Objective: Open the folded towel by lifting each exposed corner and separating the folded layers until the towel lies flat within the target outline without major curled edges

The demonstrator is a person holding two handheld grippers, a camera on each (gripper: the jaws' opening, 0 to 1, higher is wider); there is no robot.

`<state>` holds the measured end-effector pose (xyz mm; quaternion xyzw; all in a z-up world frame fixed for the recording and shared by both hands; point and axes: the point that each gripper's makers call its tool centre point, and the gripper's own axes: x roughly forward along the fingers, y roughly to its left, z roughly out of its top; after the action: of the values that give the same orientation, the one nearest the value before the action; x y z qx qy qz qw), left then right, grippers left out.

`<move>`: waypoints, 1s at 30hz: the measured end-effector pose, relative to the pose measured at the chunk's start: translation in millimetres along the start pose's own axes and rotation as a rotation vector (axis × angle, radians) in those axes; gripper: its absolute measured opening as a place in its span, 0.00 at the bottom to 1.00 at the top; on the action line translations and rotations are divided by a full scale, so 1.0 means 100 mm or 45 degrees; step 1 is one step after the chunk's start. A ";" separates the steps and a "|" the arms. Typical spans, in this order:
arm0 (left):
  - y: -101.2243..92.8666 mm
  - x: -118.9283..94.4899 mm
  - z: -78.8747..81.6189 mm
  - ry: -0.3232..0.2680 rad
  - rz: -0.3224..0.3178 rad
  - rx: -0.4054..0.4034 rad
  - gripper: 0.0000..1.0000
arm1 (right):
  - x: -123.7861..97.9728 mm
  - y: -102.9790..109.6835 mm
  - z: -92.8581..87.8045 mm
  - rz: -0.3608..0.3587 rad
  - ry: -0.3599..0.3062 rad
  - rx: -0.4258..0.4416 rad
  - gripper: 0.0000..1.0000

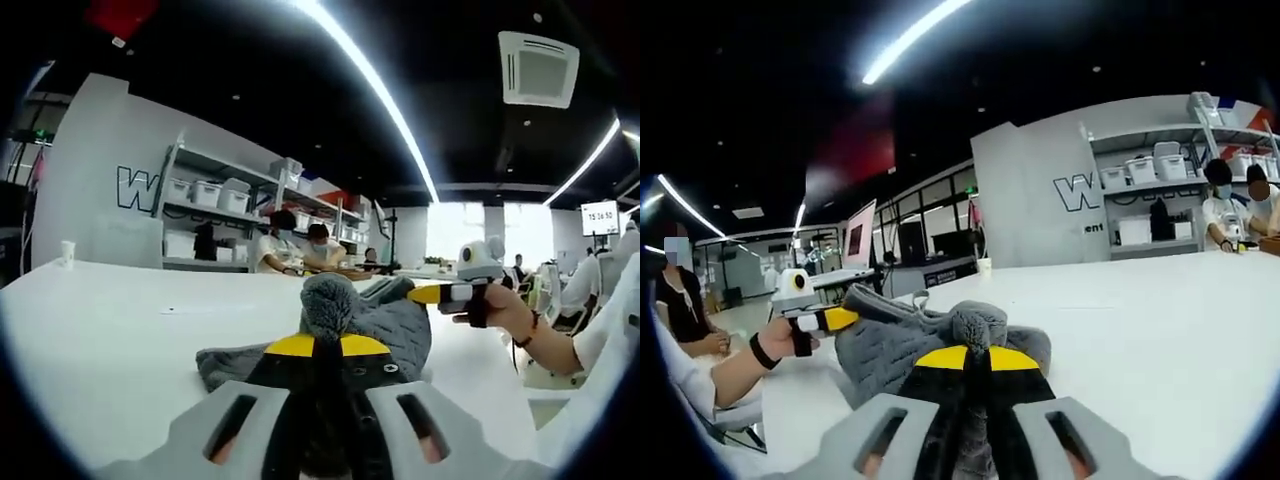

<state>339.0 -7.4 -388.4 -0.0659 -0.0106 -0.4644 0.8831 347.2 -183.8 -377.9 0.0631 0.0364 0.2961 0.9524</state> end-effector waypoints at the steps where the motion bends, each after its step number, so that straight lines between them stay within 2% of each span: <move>1: 0.01 0.00 0.01 -0.003 0.000 -0.005 0.04 | 0.00 0.00 0.01 0.003 -0.003 0.002 0.00; 12: 0.03 -0.05 0.03 -0.005 -0.016 0.006 0.04 | -0.10 0.08 0.02 0.021 -0.019 -0.002 0.00; 23: -0.01 -0.22 -0.01 0.001 -0.054 0.023 0.04 | -0.22 0.20 -0.08 0.042 -0.024 -0.034 0.00; 30: 0.05 -0.26 -0.02 0.007 -0.060 0.052 0.05 | -0.29 0.25 -0.13 0.050 -0.030 -0.045 0.00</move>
<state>328.5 16.5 -393.3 -0.0463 -0.0194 -0.4850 0.8731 308.4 -178.7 -386.5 0.0506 0.0188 0.3146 0.9477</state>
